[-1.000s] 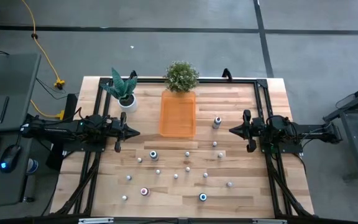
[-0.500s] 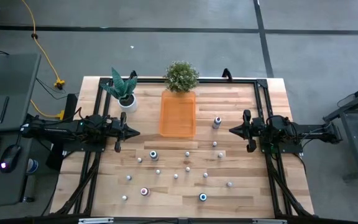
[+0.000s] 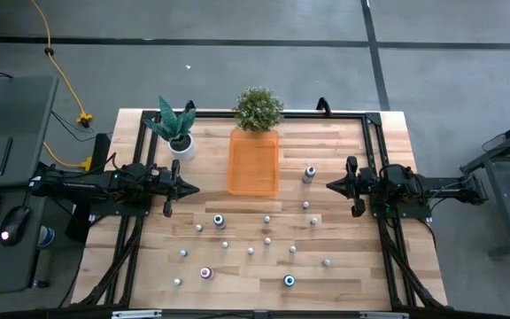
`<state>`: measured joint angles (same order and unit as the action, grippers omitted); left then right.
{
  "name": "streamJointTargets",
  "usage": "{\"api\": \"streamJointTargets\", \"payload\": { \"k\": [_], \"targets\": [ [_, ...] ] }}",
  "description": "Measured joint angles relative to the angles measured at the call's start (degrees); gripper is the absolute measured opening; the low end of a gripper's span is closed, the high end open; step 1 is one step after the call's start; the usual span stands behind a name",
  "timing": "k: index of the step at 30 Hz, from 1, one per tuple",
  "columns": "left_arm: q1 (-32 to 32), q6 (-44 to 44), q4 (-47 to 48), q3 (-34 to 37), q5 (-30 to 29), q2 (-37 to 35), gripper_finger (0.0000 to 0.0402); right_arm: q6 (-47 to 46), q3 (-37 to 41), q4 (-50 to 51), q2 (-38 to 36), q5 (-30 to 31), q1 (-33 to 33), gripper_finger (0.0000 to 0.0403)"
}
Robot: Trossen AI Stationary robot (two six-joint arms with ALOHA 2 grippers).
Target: Pick & Place food coloring
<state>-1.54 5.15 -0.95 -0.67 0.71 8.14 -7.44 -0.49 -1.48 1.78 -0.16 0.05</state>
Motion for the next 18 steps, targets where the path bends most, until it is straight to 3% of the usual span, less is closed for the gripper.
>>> {"api": "streamJointTargets", "payload": {
  "k": [6, 12, 18],
  "targets": [
    [0.0, 4.7, -0.2, 0.0, 2.1, 0.0, 0.0000, 0.0, 0.0, 0.0, 0.0, 0.0, 0.0, 0.0000],
    [0.0, 12.8, -0.7, -0.5, 0.7, 0.0, 0.0000, 0.0, 0.0, 0.0, 0.0, 0.0, 0.0, 0.0000],
    [0.0, 6.0, 5.0, -7.2, -0.2, 0.0, 0.0000, 0.0, 0.0, 0.0, 0.0, 0.0, 0.0, 0.0000]
  ]
}}
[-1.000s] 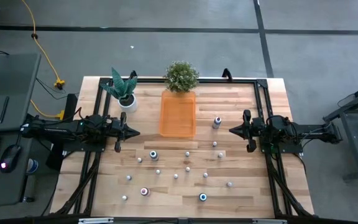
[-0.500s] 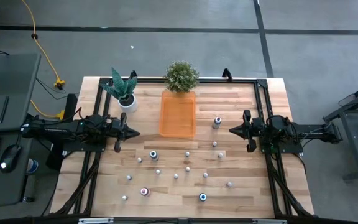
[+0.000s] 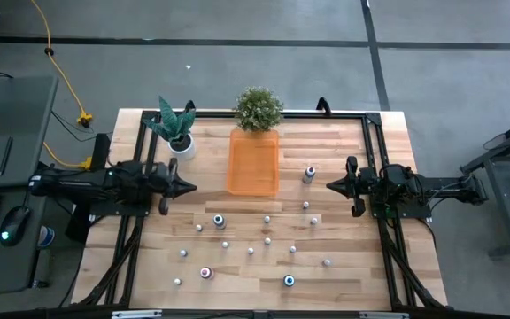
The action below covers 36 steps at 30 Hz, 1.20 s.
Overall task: Pick & Place food coloring
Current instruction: Put the large black food coloring bottle into the orange bin
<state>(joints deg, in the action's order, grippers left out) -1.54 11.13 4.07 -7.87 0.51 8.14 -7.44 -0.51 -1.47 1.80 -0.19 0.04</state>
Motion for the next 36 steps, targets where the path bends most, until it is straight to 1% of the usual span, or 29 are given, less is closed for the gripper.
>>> {"api": "streamJointTargets", "payload": {
  "k": [3, 7, 14, 20, 23, 26, 29, 33, 36],
  "targets": [
    [0.0, -2.6, 4.6, -5.4, -1.5, 0.8, 0.0000, 0.0, 0.0, 0.0, 0.0, 0.0, 0.0, 0.0000],
    [0.0, -5.9, 9.3, -12.5, -1.6, 4.9, 0.0000, 0.0, 0.0, 0.0, 0.0, 0.0, 0.0, 0.0000],
    [0.0, -8.4, 14.0, -22.2, 0.8, 12.8, 0.0005, 0.0, 0.0, 0.0, 0.0, 0.0, 0.0, 0.0000],
    [0.0, -12.2, 20.3, -28.1, 1.9, 19.4, 0.0042, 0.0, 0.0, 0.0, 0.0, 0.0, 0.0, 0.0000],
    [-0.6, -11.9, 24.1, -31.0, 2.6, 22.1, 0.0068, 0.0, 0.0, 0.0, 0.0, 0.0, 0.0, 0.0000],
    [-3.8, -10.1, 28.4, -33.8, 2.3, 25.3, 0.0089, 0.0, 0.0, 0.0, 0.0, 0.0, 0.0, 0.0000],
    [-8.8, -7.7, 30.5, -36.2, -0.1, 28.5, 0.0102, 0.0, 0.0, 0.0, 0.0, 0.0, 0.0, 0.0000],
    [-17.2, -8.0, 31.5, -37.9, -6.7, 32.3, 0.0106, 0.0, 0.0, 0.0, 0.0, 0.0, 0.0, 0.0000],
    [-21.3, -8.1, 36.2, -38.3, -12.7, 34.5, 0.0107, 0.0, 0.0, 0.0, 0.0, 0.0, 0.0, 0.0000]
  ]
}}
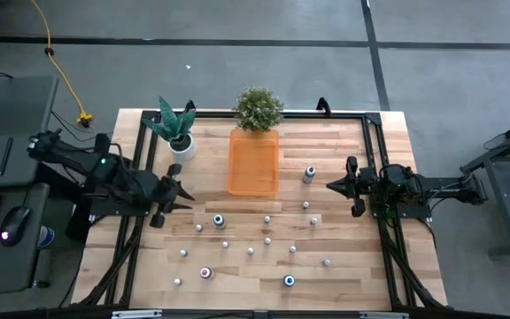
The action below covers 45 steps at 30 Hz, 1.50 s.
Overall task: Pick & Place food coloring
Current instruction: Put the large black food coloring bottle into the orange bin
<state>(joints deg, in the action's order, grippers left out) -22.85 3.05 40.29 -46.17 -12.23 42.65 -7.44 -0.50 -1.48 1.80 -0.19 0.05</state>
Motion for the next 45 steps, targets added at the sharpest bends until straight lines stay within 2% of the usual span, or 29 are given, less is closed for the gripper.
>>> {"api": "streamJointTargets", "payload": {
  "k": [4, 10, 12, 17, 21, 24, 28, 32, 37, 42, 45],
  "targets": [
    [-2.5, 0.5, 2.0, -0.1, -1.6, 3.3, 0.0107, 0.0, 0.0, 0.0, 0.0, 0.0, 0.0, 0.0000],
    [-4.3, 0.7, -3.4, -0.1, 3.0, 9.9, 0.0122, 0.0, 0.0, 0.0, 0.0, 0.0, 0.0, 0.0000],
    [-4.2, 0.7, -3.0, -0.1, 2.6, 11.7, 0.0139, 0.0, 0.0, 0.0, 0.0, 0.0, 0.0, 0.0000],
    [-4.2, 0.8, -4.2, -0.1, -3.8, 12.7, 0.0199, 0.0, 0.0, 0.0, 0.0, 0.0, 0.0, 0.0000],
    [-4.2, 3.3, -3.2, -0.8, -0.9, 12.7, 0.0242, 0.0, 0.0, 0.0, 0.0, 0.0, 0.0, 0.0000],
    [-4.2, 3.3, 1.2, -5.7, 0.8, 13.4, 0.0258, 0.0, 0.0, 0.0, 0.0, 0.0, 0.0, 0.0000],
    [-4.2, 1.2, 14.1, -14.1, -1.0, 17.5, 0.0261, 0.0, 0.0, 0.0, 0.0, 0.0, 0.0, 0.0000],
    [-4.2, 0.4, 20.3, -19.6, -1.7, 21.2, 0.0262, 0.0, 0.0, 0.0, 0.0, 0.0, 0.0, 0.0000],
    [-4.2, 0.2, 17.9, -20.6, -1.6, 27.1, 0.0262, 0.0, 0.0, 0.0, 0.1, 0.0, 0.0, 0.0000],
    [-4.0, -2.1, 10.2, -20.6, -2.9, 31.7, 0.0262, 0.0, 0.0, 0.0, 0.1, 0.0, 0.0, 0.0000],
    [-2.5, -3.8, 9.4, -20.6, -1.2, 33.6, 0.0262, 0.0, 0.0, 0.0, 0.2, 0.0, 0.0, 0.0000]
  ]
}}
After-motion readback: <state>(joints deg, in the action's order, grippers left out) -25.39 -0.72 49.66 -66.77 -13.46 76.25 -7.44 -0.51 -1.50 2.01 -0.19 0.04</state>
